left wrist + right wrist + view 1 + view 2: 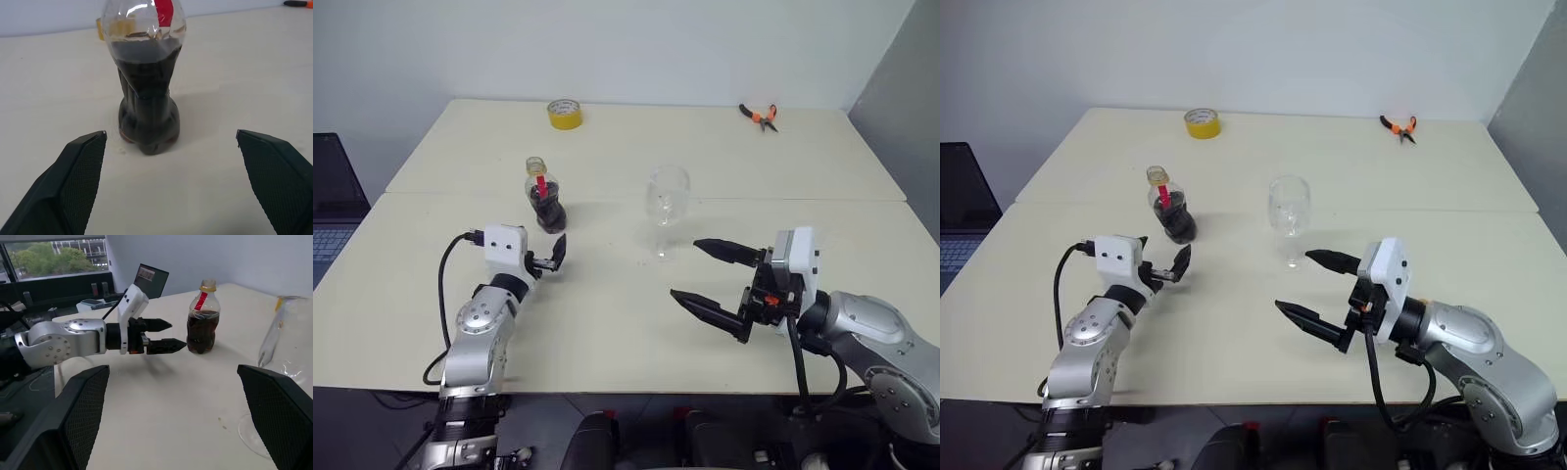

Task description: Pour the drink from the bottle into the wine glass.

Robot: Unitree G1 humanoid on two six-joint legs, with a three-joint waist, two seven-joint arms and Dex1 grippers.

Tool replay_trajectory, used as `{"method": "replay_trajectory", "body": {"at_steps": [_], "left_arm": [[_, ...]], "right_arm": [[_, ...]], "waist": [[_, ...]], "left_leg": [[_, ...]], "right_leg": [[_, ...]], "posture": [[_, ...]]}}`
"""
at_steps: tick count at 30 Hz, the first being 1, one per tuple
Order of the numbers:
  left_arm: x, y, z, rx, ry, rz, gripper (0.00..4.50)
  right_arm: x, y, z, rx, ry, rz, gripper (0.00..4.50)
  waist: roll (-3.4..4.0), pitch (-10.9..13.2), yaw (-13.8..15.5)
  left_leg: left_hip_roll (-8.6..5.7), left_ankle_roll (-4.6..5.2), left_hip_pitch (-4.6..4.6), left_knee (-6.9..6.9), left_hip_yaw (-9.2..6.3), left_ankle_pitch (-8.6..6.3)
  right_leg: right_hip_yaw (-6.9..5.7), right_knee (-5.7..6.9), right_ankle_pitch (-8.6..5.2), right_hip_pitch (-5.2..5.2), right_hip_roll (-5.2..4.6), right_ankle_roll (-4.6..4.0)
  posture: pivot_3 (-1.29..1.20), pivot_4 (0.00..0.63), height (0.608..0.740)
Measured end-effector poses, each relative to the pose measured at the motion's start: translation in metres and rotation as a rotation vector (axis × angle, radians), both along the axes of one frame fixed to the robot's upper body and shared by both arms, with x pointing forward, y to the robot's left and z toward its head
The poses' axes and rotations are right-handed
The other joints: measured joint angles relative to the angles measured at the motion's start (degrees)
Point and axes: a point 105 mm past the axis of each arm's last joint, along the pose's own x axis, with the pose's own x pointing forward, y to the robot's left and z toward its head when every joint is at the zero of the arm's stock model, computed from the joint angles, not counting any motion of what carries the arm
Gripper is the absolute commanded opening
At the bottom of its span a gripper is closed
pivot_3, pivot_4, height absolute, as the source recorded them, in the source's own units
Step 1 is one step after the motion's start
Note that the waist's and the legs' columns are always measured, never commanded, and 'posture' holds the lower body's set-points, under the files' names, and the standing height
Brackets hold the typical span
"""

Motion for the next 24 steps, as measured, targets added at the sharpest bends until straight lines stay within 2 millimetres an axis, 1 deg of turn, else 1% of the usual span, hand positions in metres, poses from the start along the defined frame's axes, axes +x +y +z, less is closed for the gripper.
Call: {"method": "replay_trajectory", "body": {"at_steps": [2,6,9,14,17,21,24], "left_arm": [[0.006,-0.002,0.001,-0.005,-0.003,0.010,4.50],[0.017,0.000,0.010,0.005,-0.030,0.039,4.50],[0.024,0.001,0.011,0.012,-0.033,0.048,4.50],[0.035,0.000,0.016,0.019,-0.044,0.047,4.50],[0.047,0.001,0.015,0.017,-0.031,0.046,4.50],[0.060,0.001,0.018,0.014,-0.032,0.038,4.50],[0.064,0.002,0.023,0.017,-0.049,0.029,4.50]], "right_arm": [[-0.001,0.001,0.003,-0.002,-0.008,0.000,4.46],[0.000,0.000,0.002,-0.017,-0.010,-0.008,4.46],[0.000,0.001,0.001,-0.017,-0.006,-0.006,4.46],[0.000,0.001,0.001,-0.019,-0.011,-0.009,4.46],[0.000,0.001,0.001,-0.026,-0.019,-0.014,4.46],[0.000,0.003,0.001,-0.023,-0.028,-0.005,4.46],[0.001,0.004,0.003,-0.024,-0.043,-0.012,4.46]], "waist": [[-0.02,0.01,0.15],[-0.02,0.00,0.22],[-0.03,0.01,0.26],[-0.03,0.01,0.33],[-0.04,0.01,0.60],[-0.06,0.02,0.69],[-0.06,0.02,0.68]], "left_leg": [[0.01,0.00,-0.02,0.00,-0.02,0.00],[0.00,0.00,-0.02,0.01,-0.01,0.00],[0.01,-0.01,-0.02,0.01,-0.01,0.00],[0.00,-0.01,-0.02,0.01,0.00,0.01],[0.00,-0.01,-0.02,0.02,-0.02,0.01],[0.00,-0.01,-0.03,0.03,-0.01,0.01],[0.00,-0.02,-0.03,0.02,0.01,0.01]], "right_leg": [[-0.03,-0.01,0.00,-0.01,0.00,0.00],[-0.02,-0.01,0.00,-0.01,0.00,0.00],[-0.04,0.00,0.00,-0.01,0.00,0.00],[-0.02,-0.01,0.00,-0.01,0.00,0.00],[-0.06,0.01,0.00,-0.02,0.01,0.00],[-0.05,-0.01,0.00,-0.02,0.01,0.00],[-0.03,-0.02,0.00,-0.03,0.01,0.00]], "posture": [[0.00,0.150,0.740],[0.00,0.150,0.740],[0.00,0.150,0.740],[0.00,0.150,0.740],[0.00,0.150,0.740],[0.00,0.150,0.740],[0.00,0.150,0.740]]}}
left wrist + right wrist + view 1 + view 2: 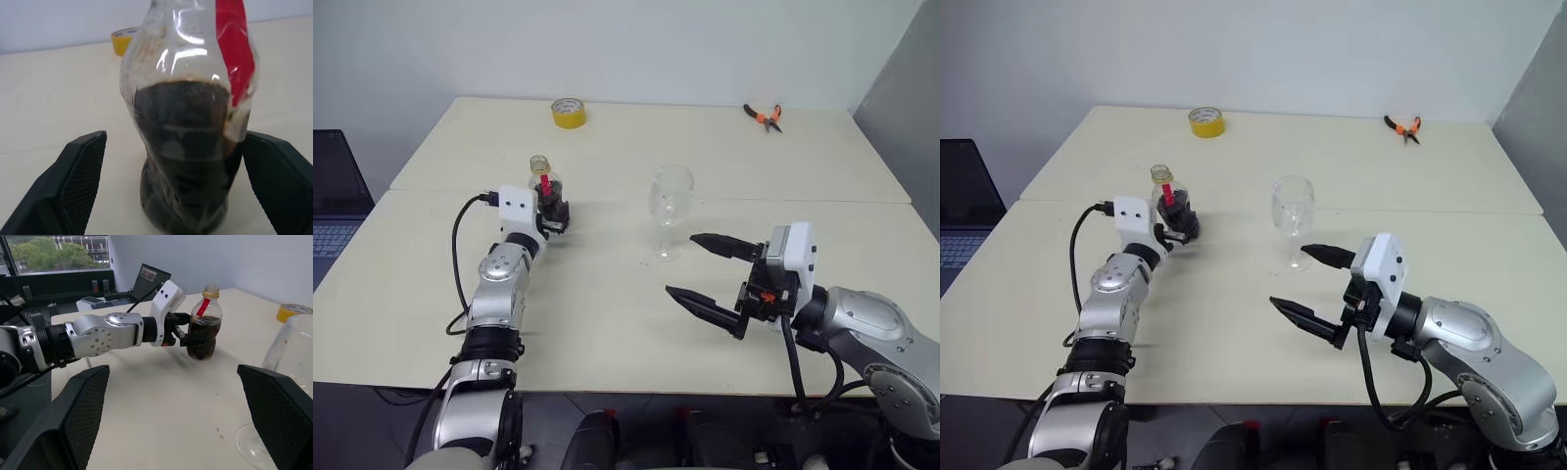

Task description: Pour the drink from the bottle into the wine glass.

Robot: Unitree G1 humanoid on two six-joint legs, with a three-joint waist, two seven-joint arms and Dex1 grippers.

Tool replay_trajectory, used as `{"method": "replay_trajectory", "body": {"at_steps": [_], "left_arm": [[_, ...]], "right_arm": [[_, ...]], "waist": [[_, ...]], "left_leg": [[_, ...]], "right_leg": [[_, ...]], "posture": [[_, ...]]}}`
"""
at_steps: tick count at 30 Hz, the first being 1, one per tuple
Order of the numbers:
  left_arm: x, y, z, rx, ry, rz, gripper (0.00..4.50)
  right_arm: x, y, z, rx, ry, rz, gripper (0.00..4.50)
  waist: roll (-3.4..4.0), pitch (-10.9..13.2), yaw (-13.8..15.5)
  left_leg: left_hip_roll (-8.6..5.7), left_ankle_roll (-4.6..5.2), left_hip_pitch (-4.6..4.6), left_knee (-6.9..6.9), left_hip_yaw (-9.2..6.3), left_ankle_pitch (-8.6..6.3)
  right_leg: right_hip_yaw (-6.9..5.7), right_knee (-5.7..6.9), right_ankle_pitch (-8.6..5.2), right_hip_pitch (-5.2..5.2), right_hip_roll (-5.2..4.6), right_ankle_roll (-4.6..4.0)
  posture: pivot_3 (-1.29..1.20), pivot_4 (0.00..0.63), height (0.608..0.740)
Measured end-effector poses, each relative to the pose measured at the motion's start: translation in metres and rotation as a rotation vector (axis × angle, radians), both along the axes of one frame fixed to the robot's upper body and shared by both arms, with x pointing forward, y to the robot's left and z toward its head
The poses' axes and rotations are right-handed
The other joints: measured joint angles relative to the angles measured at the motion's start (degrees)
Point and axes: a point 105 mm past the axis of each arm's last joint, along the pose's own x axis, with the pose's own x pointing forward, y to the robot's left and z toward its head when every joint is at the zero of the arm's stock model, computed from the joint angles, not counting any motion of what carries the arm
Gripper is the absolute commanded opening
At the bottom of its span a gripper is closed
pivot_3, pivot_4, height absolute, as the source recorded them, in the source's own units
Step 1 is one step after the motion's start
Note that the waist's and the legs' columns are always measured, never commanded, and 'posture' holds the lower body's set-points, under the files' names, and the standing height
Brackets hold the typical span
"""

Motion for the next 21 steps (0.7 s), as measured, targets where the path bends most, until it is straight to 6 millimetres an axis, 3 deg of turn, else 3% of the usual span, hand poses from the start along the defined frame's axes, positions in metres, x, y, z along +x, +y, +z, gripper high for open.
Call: {"method": "replay_trajectory", "body": {"at_steps": [3,10,12,21], "left_arm": [[0.0006,0.0000,-0.0027,0.000,0.001,-0.012,3.91],[0.0008,-0.0012,-0.0026,-0.004,-0.007,-0.022,1.58],[0.0008,-0.0016,-0.0027,-0.004,-0.006,-0.025,1.14],[0.0006,-0.0076,-0.0006,-0.005,-0.011,-0.053,0.75]], "right_arm": [[0.0015,0.0001,0.0006,0.002,-0.014,-0.015,4.50],[0.0009,0.0035,-0.0006,0.006,-0.017,-0.008,4.50],[0.0008,0.0041,-0.0007,0.008,-0.018,-0.006,4.50],[0.0038,0.0001,-0.0055,0.003,-0.012,-0.043,4.50]], "waist": [[0.00,0.00,0.00],[0.00,0.00,0.06],[0.00,0.00,0.06],[-0.03,0.02,0.19]], "left_leg": [[0.01,-0.01,0.00,0.00,0.00,0.00],[0.01,-0.01,0.00,0.01,-0.01,0.01],[0.01,-0.01,0.00,0.01,-0.01,0.01],[0.01,-0.02,-0.02,0.03,-0.01,0.01]], "right_leg": [[0.00,0.01,0.00,0.00,0.00,0.00],[-0.01,0.02,0.00,0.00,0.00,0.00],[-0.01,0.02,0.00,0.00,0.00,0.00],[-0.01,0.02,0.00,-0.01,0.00,0.00]], "posture": [[0.00,0.150,0.740],[0.00,0.150,0.740],[0.00,0.150,0.740],[0.00,0.150,0.740]]}}
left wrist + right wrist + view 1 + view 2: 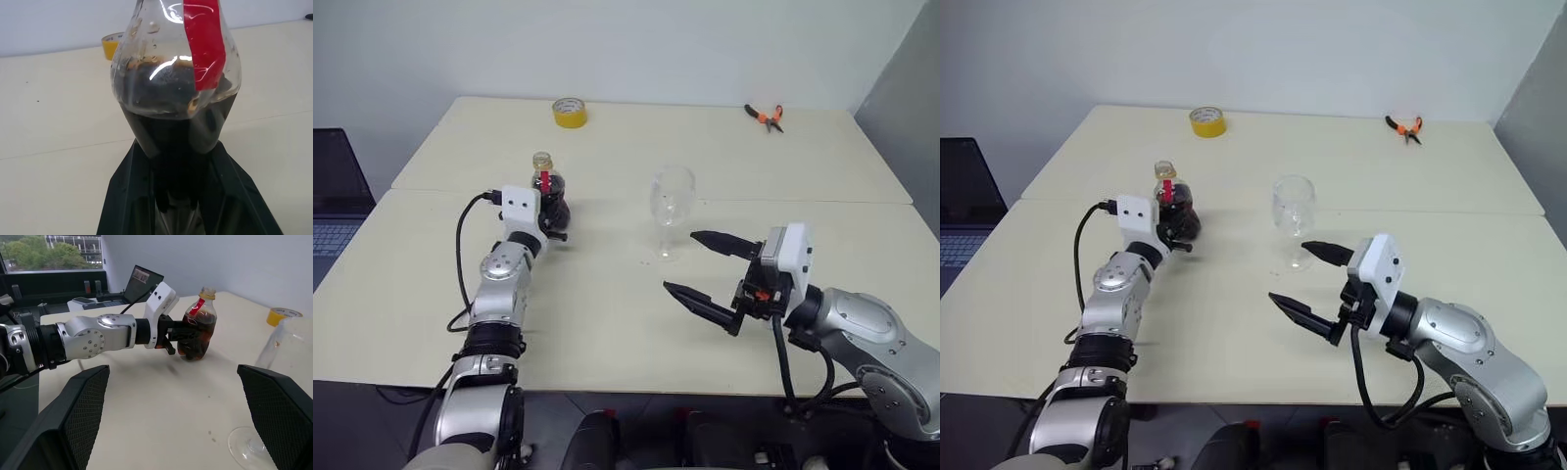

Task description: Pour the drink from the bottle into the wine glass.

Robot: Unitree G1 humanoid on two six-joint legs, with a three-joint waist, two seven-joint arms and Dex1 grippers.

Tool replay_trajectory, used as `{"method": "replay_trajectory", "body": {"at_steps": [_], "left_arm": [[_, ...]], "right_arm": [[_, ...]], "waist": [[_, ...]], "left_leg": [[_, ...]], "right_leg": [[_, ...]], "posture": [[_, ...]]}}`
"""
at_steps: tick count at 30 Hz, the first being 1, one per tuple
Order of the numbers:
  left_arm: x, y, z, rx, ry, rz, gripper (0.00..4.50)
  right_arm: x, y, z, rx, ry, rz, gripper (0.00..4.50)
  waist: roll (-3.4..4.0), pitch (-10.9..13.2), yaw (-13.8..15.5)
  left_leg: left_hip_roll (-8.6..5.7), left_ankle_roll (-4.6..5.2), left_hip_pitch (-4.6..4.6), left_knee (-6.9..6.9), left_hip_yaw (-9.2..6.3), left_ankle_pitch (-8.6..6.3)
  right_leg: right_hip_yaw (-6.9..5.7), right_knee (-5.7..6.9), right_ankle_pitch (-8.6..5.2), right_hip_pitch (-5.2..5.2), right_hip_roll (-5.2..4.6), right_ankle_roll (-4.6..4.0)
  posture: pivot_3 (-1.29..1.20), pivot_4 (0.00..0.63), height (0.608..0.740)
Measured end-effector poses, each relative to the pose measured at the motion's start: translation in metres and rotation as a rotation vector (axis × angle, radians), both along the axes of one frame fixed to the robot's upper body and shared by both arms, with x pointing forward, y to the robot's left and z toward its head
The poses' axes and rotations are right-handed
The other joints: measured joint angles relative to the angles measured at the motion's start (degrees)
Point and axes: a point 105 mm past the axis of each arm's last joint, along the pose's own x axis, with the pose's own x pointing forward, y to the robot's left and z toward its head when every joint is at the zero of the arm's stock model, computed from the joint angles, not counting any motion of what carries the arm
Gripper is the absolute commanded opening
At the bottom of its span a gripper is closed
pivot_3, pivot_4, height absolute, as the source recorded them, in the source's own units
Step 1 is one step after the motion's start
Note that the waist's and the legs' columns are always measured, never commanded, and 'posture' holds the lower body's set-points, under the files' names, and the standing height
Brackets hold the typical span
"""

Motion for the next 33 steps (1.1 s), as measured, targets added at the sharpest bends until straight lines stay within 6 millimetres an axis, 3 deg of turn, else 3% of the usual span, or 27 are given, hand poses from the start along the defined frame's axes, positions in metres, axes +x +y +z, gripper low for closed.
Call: {"method": "replay_trajectory", "body": {"at_steps": [8,18,25,33], "left_arm": [[0.000,-0.036,0.026,0.104,-0.075,-0.150,0.74],[0.005,-0.098,0.079,0.499,-0.330,-0.388,0.74],[0.013,-0.112,0.080,0.671,-0.385,-0.466,0.69],[0.014,-0.109,0.090,0.801,-0.472,-0.458,0.68]], "right_arm": [[0.006,-0.006,-0.002,0.034,-0.009,-0.097,4.50],[0.023,-0.022,0.016,0.121,-0.118,-0.268,4.50],[0.023,-0.013,0.020,0.133,-0.134,-0.239,4.50],[0.024,-0.002,0.018,0.148,-0.132,-0.210,4.50]], "waist": [[-0.03,0.02,0.12],[-0.04,0.03,0.12],[-0.05,0.04,-0.05],[-0.05,0.04,-0.04]], "left_leg": [[-0.01,-0.01,-0.03,0.00,-0.01,0.01],[-0.05,-0.01,-0.02,-0.01,0.04,0.01],[-0.04,0.01,-0.07,-0.01,0.06,0.00],[-0.04,0.01,-0.09,0.01,0.06,0.00]], "right_leg": [[-0.02,0.00,0.00,0.00,0.00,0.00],[0.05,-0.01,0.00,-0.03,0.01,0.00],[0.05,0.03,0.00,-0.12,0.04,0.00],[0.04,0.04,0.00,-0.14,0.02,0.00]], "posture": [[0.00,0.150,0.740],[0.00,0.150,0.740],[0.00,0.150,0.740],[0.00,0.150,0.740]]}}
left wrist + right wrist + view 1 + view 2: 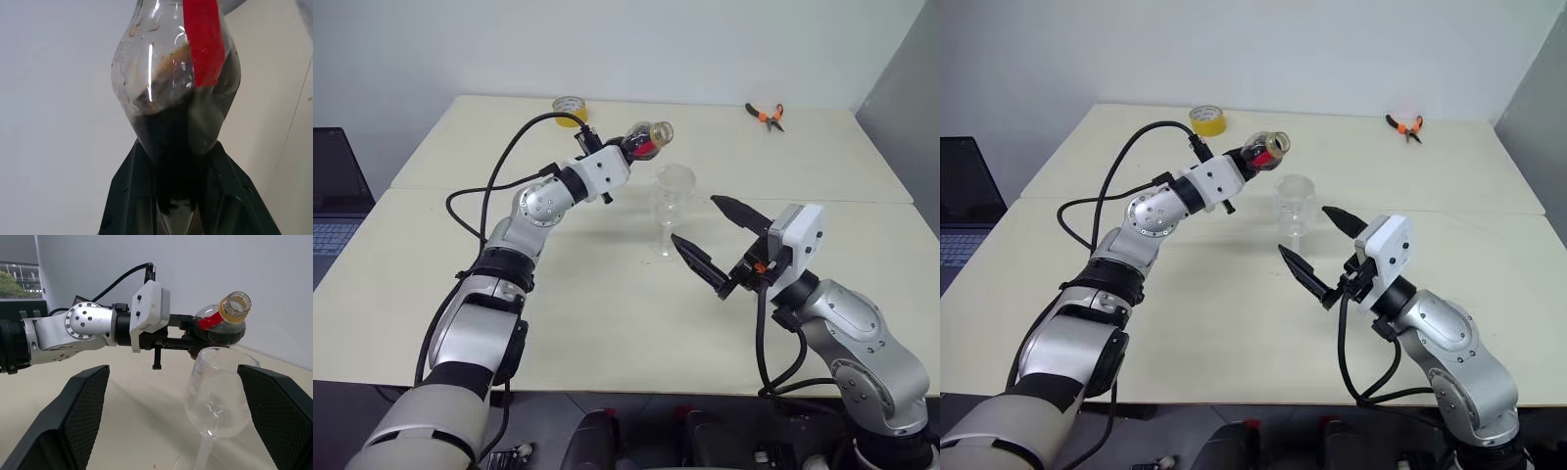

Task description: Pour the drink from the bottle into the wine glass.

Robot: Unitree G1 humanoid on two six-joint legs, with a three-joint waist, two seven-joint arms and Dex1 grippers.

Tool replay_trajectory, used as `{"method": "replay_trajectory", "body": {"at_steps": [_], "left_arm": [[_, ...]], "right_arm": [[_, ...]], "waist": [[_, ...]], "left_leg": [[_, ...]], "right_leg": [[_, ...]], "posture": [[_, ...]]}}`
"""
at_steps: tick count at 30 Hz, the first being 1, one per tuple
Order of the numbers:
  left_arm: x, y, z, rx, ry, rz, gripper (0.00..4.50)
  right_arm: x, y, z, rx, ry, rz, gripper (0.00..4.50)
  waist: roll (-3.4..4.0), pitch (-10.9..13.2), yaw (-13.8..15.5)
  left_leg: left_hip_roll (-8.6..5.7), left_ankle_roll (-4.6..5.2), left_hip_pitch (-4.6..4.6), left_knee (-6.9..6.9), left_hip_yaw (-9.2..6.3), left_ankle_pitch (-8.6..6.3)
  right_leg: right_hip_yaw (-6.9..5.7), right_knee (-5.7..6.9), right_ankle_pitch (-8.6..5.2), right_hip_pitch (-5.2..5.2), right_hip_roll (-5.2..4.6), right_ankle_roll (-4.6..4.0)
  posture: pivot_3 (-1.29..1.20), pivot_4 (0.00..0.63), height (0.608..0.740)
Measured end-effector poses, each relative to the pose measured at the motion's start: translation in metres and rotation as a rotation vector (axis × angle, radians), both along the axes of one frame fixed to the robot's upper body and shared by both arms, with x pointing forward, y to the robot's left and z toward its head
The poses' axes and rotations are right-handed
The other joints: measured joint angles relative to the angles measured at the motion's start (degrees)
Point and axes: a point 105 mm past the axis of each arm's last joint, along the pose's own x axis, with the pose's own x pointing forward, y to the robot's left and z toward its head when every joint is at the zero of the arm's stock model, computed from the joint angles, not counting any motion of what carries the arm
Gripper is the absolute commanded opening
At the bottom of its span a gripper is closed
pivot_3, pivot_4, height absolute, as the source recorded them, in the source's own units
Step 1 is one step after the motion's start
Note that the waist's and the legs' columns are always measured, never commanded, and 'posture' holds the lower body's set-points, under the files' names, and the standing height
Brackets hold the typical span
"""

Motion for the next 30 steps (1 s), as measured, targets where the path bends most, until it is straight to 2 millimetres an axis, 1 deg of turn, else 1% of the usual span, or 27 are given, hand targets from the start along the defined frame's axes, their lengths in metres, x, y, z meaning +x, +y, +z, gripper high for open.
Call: {"method": "replay_trajectory", "body": {"at_steps": [3,8,10,15,22,27,30], "left_arm": [[0.001,0.002,-0.001,0.028,-0.026,0.010,0.68],[-0.003,0.008,0.013,0.102,-0.156,0.016,0.65],[-0.004,0.009,0.015,0.125,-0.187,0.019,0.65],[-0.005,0.009,0.013,0.171,-0.228,0.013,0.65],[-0.007,0.006,0.023,0.216,-0.303,0.000,0.64],[-0.007,0.006,0.022,0.272,-0.334,0.000,0.64],[-0.007,0.006,0.025,0.284,-0.359,-0.001,0.64]], "right_arm": [[0.000,0.001,-0.001,0.002,0.004,0.005,4.50],[0.000,0.004,-0.001,-0.004,0.003,0.015,4.50],[0.000,0.005,-0.002,-0.006,0.004,0.017,4.50],[0.002,0.005,-0.004,-0.014,0.009,0.017,4.50],[0.003,0.005,-0.003,-0.010,0.004,0.016,4.50],[0.003,0.006,-0.003,-0.009,0.004,0.017,4.50],[0.003,0.006,-0.003,-0.011,0.004,0.016,4.50]], "waist": [[0.00,0.00,0.03],[0.00,0.00,0.07],[0.00,0.00,0.08],[0.00,0.00,0.07],[0.00,0.00,0.07],[0.00,0.00,0.04],[0.00,0.00,0.06]], "left_leg": [[0.00,0.00,-0.02,0.01,-0.02,0.00],[0.00,-0.01,-0.21,0.04,-0.01,0.01],[-0.01,-0.01,-0.22,0.06,-0.01,0.01],[-0.01,-0.02,-0.27,0.07,0.00,0.02],[-0.02,-0.11,-0.53,0.16,0.06,0.08],[-0.02,-0.12,-0.64,0.18,0.07,0.09],[-0.02,-0.15,-0.66,0.20,0.07,0.11]], "right_leg": [[-0.02,0.02,0.00,-0.03,0.00,0.00],[-0.01,0.10,0.00,-0.24,0.00,0.00],[-0.02,0.12,0.00,-0.25,-0.01,0.00],[-0.02,0.16,0.00,-0.33,-0.01,0.00],[0.02,0.40,0.00,-0.70,-0.01,0.00],[0.02,0.44,0.00,-0.80,-0.01,0.00],[0.01,0.44,0.00,-0.81,-0.01,0.00]], "posture": [[0.00,0.150,0.740],[0.00,0.150,0.740],[0.00,0.150,0.740],[0.00,0.150,0.740],[0.00,0.150,0.740],[0.00,0.150,0.740],[0.00,0.150,0.740]]}}
